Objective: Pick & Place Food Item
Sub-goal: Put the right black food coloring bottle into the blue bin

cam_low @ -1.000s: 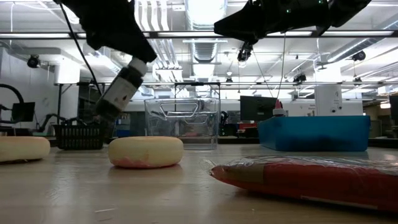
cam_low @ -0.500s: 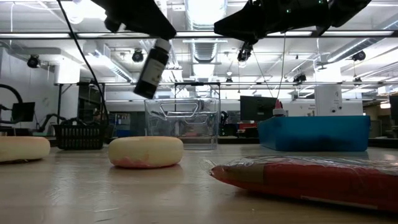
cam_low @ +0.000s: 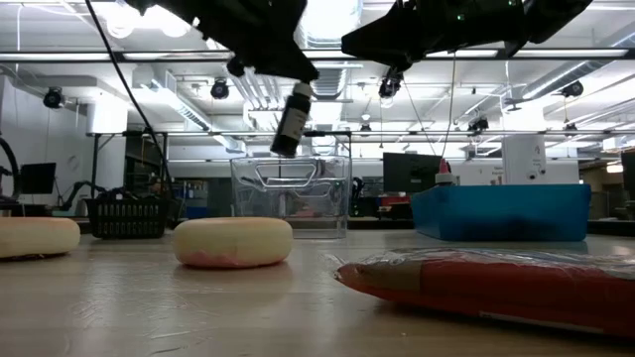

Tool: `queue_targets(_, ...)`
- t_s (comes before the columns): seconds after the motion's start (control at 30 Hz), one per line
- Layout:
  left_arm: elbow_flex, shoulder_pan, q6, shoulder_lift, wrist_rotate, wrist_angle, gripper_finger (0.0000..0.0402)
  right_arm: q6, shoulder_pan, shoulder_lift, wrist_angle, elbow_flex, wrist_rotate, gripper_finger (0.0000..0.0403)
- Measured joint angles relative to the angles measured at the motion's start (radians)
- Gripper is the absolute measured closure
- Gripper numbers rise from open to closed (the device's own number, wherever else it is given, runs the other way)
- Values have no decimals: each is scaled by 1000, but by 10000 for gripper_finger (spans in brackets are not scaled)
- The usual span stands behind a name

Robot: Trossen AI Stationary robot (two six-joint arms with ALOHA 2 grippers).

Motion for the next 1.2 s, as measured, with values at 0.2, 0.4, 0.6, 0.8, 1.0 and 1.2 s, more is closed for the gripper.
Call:
queue_targets(0.2, -67, 60, 20, -10, 54, 97, 373, 0, 0, 0, 0, 0, 0, 259)
queue_targets(0.4, -94, 62, 67, -69, 48, 150, 373, 0, 0, 0, 0, 0, 0, 259)
queue_targets(0.6, -102, 64, 68, -111, 59, 149, 373, 0, 0, 0, 1, 0, 0, 259)
queue_targets(0.8, -101, 64, 68, -137, 70, 151, 373, 0, 0, 0, 0, 0, 0, 259)
queue_targets(1.0, -102, 68, 63, -132, 44, 163, 369, 0, 0, 0, 0, 0, 0, 259)
queue_targets(1.2, -106, 67, 130, -125, 84, 162, 330, 0, 0, 0, 0, 0, 0, 259)
